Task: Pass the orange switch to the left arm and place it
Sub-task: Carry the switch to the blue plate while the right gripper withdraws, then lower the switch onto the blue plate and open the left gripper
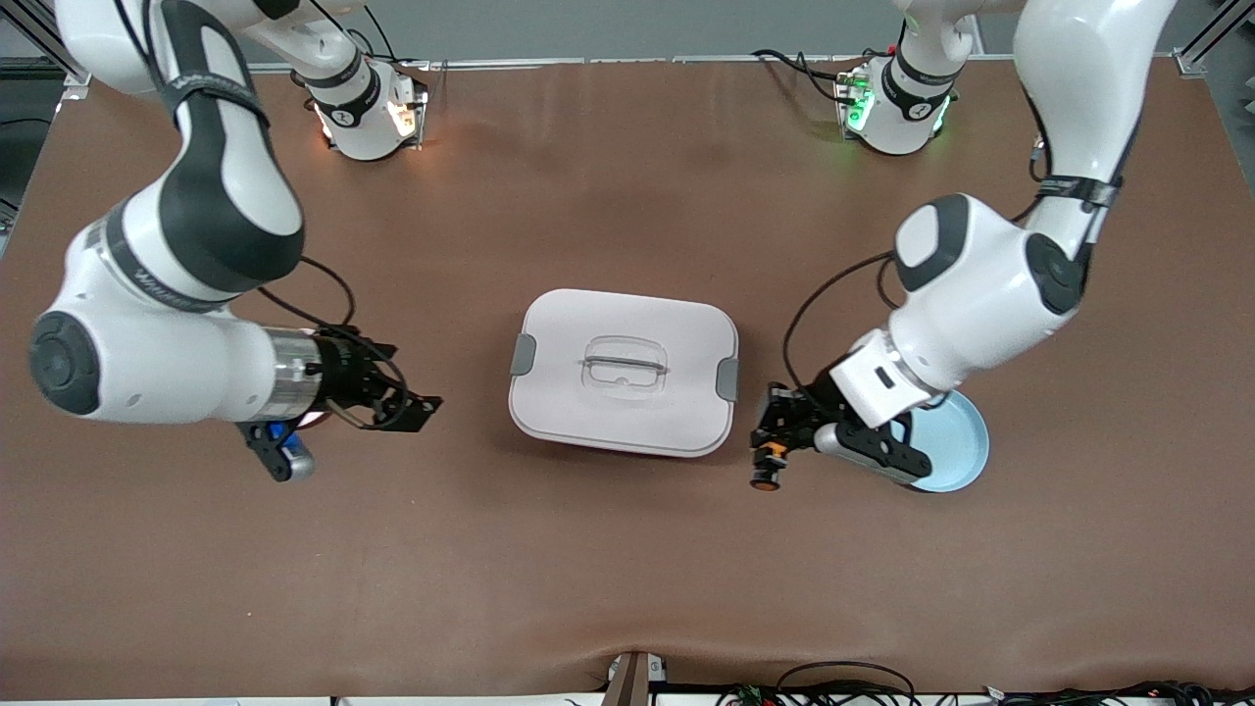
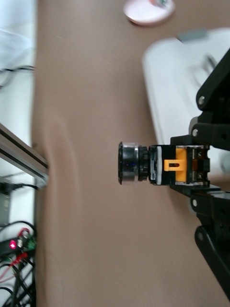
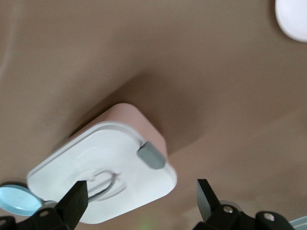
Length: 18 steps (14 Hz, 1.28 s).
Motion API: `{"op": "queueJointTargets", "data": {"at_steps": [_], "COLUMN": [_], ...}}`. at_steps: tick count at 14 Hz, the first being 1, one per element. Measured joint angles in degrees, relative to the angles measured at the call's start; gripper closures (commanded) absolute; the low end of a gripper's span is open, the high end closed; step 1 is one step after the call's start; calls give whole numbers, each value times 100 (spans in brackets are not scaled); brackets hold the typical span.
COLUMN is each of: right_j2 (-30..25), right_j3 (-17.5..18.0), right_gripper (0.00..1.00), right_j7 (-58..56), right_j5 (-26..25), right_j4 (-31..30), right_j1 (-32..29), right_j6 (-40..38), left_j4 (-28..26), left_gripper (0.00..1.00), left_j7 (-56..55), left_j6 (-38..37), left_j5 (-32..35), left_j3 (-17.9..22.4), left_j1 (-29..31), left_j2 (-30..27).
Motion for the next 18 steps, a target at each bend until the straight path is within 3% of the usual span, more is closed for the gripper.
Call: {"op": "queueJointTargets", "data": {"at_steps": [4,13,18], "right_j2": [-110,-408,-637], "right_j3": [0,-7,-4], "right_gripper": [0,0,0], "right_j7": [-1289,-4262,-4977], "right_j5": [-743,-1656,-2074], "right_j4": [50,52,53], "right_j1": [-234,-1039,-1304], "right_j6": [-683,-1552,-1855], "left_j4": [-55,-639,-696], "left_gripper": [100,100,100], "left_j7": [1681,4990,6455], "left_j6": [-829,-882,-868], "left_j5": [364,1457,2281], "left_j3": [4,18,24], "left_j1": [738,1673,1940], "left_j2": [-17,175,661]}}
